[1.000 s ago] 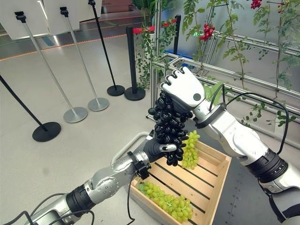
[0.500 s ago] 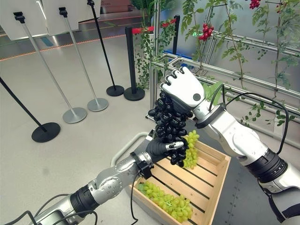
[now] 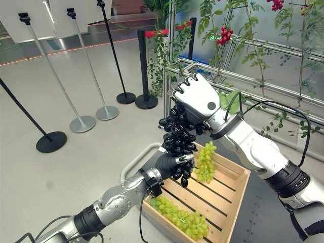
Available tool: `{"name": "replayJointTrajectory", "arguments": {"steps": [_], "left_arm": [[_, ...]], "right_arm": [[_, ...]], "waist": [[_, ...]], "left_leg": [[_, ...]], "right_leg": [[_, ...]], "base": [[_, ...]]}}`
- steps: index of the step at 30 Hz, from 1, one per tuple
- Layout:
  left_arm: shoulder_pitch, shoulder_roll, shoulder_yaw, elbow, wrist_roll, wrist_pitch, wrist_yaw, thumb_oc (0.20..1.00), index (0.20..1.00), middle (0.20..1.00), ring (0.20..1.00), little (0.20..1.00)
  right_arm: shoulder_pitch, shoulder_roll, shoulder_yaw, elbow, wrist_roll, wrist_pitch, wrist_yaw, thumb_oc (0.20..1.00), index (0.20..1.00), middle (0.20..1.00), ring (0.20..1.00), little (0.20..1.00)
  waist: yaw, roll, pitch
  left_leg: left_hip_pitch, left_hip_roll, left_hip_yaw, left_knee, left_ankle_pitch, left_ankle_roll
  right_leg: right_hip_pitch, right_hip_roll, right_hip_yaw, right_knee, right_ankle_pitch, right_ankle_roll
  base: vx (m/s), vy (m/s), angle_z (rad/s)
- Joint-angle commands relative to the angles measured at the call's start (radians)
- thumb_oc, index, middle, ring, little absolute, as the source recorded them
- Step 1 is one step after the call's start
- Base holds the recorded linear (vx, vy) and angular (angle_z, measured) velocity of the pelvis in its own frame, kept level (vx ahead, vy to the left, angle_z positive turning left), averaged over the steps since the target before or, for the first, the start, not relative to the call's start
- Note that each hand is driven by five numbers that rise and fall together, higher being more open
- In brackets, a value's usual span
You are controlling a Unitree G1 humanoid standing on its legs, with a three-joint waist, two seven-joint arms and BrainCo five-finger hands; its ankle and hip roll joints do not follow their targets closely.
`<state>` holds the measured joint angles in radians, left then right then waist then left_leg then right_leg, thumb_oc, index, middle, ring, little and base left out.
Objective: Pick up the fruits from the basket on one side to the basket on the other side
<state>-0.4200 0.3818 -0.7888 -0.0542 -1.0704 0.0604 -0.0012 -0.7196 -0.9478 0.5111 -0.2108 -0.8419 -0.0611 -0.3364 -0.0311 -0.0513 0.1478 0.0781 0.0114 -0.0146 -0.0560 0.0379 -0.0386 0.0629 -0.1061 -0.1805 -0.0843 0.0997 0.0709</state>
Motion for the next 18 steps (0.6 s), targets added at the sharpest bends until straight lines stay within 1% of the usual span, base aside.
{"name": "replayJointTrajectory", "arguments": {"steps": [1, 3, 4, 5, 6, 7, 8, 9, 10, 11, 12, 13, 14, 15, 16, 17, 18], "left_arm": [[0.024, 0.071, 0.126, -0.035, 0.116, -0.085, -0.017, 0.2, 0.2, 0.2, 0.2, 0.2], [0.055, 0.113, 0.177, -0.063, 0.154, -0.096, -0.018, 0.2, 0.2, 0.2, 0.2, 0.2], [0.055, 0.113, 0.177, -0.063, 0.154, -0.096, -0.018, 0.2, 0.2, 0.2, 0.2, 0.2], [0.077, 0.14, 0.22, -0.087, 0.177, -0.107, -0.017, 0.2, 0.2, 0.2, 0.2, 0.2], [0.078, 0.145, 0.233, -0.089, 0.179, -0.113, -0.019, 0.2, 0.2, 0.2, 0.2, 0.2], [0.07, 0.151, 0.241, -0.098, 0.193, -0.123, -0.022, 0.2, 0.2, 0.2, 0.2, 0.2], [0.065, 0.151, 0.244, -0.098, 0.198, -0.134, -0.016, 0.2, 0.2, 0.2, 0.2, 0.2], [0.064, 0.151, 0.243, -0.098, 0.198, -0.134, -0.016, 0.2, 0.2, 0.2, 0.2, 0.2], [0.061, 0.143, 0.255, -0.1, 0.192, -0.14, -0.019, 0.2, 0.2, 0.2, 0.2, 0.2], [0.058, 0.144, 0.26, -0.103, 0.198, -0.14, -0.021, 0.2, 0.2, 0.2, 0.2, 0.2], [0.057, 0.144, 0.256, -0.103, 0.198, -0.14, -0.021, 0.2, 0.2, 0.2, 0.2, 0.2], [0.069, 0.141, 0.28, -0.105, 0.202, -0.144, -0.018, 0.2, 0.2, 0.2, 0.2, 0.2], [0.084, 0.143, 0.307, -0.108, 0.203, -0.154, -0.016, 0.2, 0.2, 0.2, 0.2, 0.2], [0.093, 0.148, 0.317, -0.116, 0.203, -0.155, -0.017, 0.2, 0.2, 0.2, 0.2, 0.2], [0.099, 0.158, 0.333, -0.126, 0.202, -0.155, -0.019, 0.2, 0.2, 0.2, 0.2, 0.2], [0.104, 0.163, 0.337, -0.136, 0.193, -0.157, -0.018, 0.2, 0.2, 0.2, 0.2, 0.2], [0.109, 0.167, 0.349, -0.144, 0.188, -0.164, -0.017, 0.2, 0.2, 0.2, 0.2, 0.2]], "right_arm": [[-0.008, -0.016, -0.091, 0.006, 0.025, 0.021, -0.024, 1.0, 1.0, 1.0, 1.0, 1.0], [0.021, -0.015, -0.118, 0.005, 0.022, 0.016, -0.017, 1.0, 1.0, 1.0, 1.0, 1.0], [0.022, -0.015, -0.119, 0.004, 0.022, 0.016, -0.017, 1.0, 1.0, 1.0, 1.0, 1.0], [0.041, -0.008, -0.151, 0.006, 0.019, 0.011, -0.017, 1.0, 1.0, 1.0, 1.0, 1.0], [0.049, 0.0, -0.161, 0.009, 0.023, 0.008, -0.017, 1.0, 1.0, 1.0, 1.0, 1.0], [0.056, 0.001, -0.167, 0.013, 0.024, 0.001, -0.014, 1.0, 1.0, 1.0, 1.0, 1.0], [0.072, -0.007, -0.176, 0.012, 0.026, -0.005, -0.013, 1.0, 1.0, 1.0, 1.0, 1.0], [0.073, -0.007, -0.177, 0.011, 0.026, -0.005, -0.013, 1.0, 1.0, 1.0, 1.0, 1.0], [0.127, -0.03, -0.219, 0.003, 0.032, -0.019, -0.011, 1.0, 1.0, 1.0, 1.0, 1.0], [0.154, -0.041, -0.246, 0.003, 0.032, -0.022, -0.014, 1.0, 1.0, 1.0, 1.0, 1.0], [0.162, -0.041, -0.254, 0.0, 0.032, -0.022, -0.012, 1.0, 1.0, 1.0, 1.0, 1.0], [0.184, -0.032, -0.284, 0.005, 0.047, -0.026, -0.018, 1.0, 1.0, 1.0, 1.0, 1.0], [0.179, -0.018, -0.292, 0.014, 0.06, -0.029, -0.023, 1.0, 1.0, 1.0, 1.0, 1.0], [0.183, -0.011, -0.293, 0.015, 0.07, -0.033, -0.022, 1.0, 1.0, 1.0, 1.0, 1.0], [0.194, 0.002, -0.302, 0.024, 0.09, -0.038, -0.028, 1.0, 1.0, 1.0, 1.0, 1.0], [0.202, 0.009, -0.31, 0.017, 0.103, -0.043, -0.025, 1.0, 1.0, 1.0, 1.0, 1.0], [0.213, 0.018, -0.317, 0.015, 0.117, -0.049, -0.025, 1.0, 1.0, 1.0, 1.0, 1.0]], "waist": [[0.062, -0.049, -0.031], [0.079, -0.051, -0.028], [0.079, -0.052, -0.028], [0.105, -0.037, -0.004], [0.106, -0.035, 0.003], [0.107, -0.028, 0.014], [0.101, -0.025, 0.018], [0.1, -0.025, 0.013], [0.098, -0.021, -0.002], [0.103, -0.019, -0.01], [0.1, -0.02, -0.01], [0.125, -0.021, -0.02], [0.146, -0.02, -0.021], [0.152, -0.019, -0.019], [0.161, -0.008, -0.012], [0.162, 0.0, -0.005], [0.165, 0.01, 0.005]], "left_leg": [[-0.065, -0.037, -0.036, 0.094, -0.105, 0.031], [-0.067, -0.048, -0.059, 0.09, -0.1, 0.037], [-0.067, -0.048, -0.06, 0.09, -0.1, 0.037], [-0.082, -0.053, -0.102, 0.114, -0.093, 0.046], [-0.102, -0.06, -0.123, 0.132, -0.084, 0.048], [-0.122, -0.064, -0.151, 0.144, -0.067, 0.05], [-0.145, -0.077, -0.187, 0.156, -0.054, 0.05], [-0.151, -0.076, -0.189, 0.157, -0.052, 0.05], [-0.185, -0.104, -0.24, 0.174, -0.03, 0.042], [-0.2, -0.117, -0.272, 0.181, -0.019, 0.035], [-0.199, -0.119, -0.278, 0.182, -0.019, 0.035], [-0.235, -0.136, -0.317, 0.185, 0.01, 0.019], [-0.249, -0.135, -0.322, 0.189, 0.022, 0.002], [-0.258, -0.133, -0.322, 0.194, 0.027, -0.005], [-0.27, -0.131, -0.335, 0.196, 0.049, -0.02], [-0.279, -0.132, -0.352, 0.186, 0.073, -0.038], [-0.29, -0.128, -0.358, 0.172, 0.099, -0.056]], "right_leg": [[-0.027, -0.072, -0.048, 0.145, -0.098, 0.094], [-0.032, -0.084, -0.072, 0.178, -0.104, 0.097], [-0.032, -0.085, -0.072, 0.178, -0.104, 0.097], [-0.066, -0.081, -0.075, 0.325, -0.148, 0.098], [-0.088, -0.074, -0.065, 0.388, -0.171, 0.1], [-0.099, -0.035, -0.026, 0.444, -0.189, 0.102], [-0.106, 0.02, 0.034, 0.489, -0.206, 0.107], [-0.11, 0.021, 0.032, 0.488, -0.204, 0.107], [-0.079, 0.09, 0.103, 0.465, -0.239, 0.091], [-0.055, 0.105, 0.127, 0.439, -0.271, 0.071], [-0.051, 0.104, 0.121, 0.436, -0.271, 0.071], [-0.003, 0.119, 0.122, 0.362, -0.311, 0.023], [0.021, 0.123, 0.098, 0.308, -0.305, 0.012], [0.03, 0.125, 0.083, 0.282, -0.304, 0.01], [0.044, 0.135, 0.064, 0.252, -0.306, 0.004], [0.052, 0.156, 0.065, 0.235, -0.318, -0.012], [0.05, 0.17, 0.063, 0.225, -0.315, -0.017]], "base": [[-0.04, 0.077, 0.14], [-0.04, 0.072, 0.21], [-0.1, 0.077, 0.35], [-0.13, 0.079, 0.45], [-0.22, 0.102, 0.43], [-0.22, 0.049, 0.95], [-0.16, 0.026, 1.18], [-0.18, -0.007, 1.7], [-0.14, -0.026, 1.31], [-0.13, -0.029, 1.3], [-0.12, -0.083, 1.44], [-0.18, -0.145, 1.36], [-0.24, -0.174, 1.05], [-0.2, -0.145, 0.29], [-0.15, -0.124, 0.17], [-0.16, -0.115, 0.29], [-0.19, -0.094, 0.75]]}}
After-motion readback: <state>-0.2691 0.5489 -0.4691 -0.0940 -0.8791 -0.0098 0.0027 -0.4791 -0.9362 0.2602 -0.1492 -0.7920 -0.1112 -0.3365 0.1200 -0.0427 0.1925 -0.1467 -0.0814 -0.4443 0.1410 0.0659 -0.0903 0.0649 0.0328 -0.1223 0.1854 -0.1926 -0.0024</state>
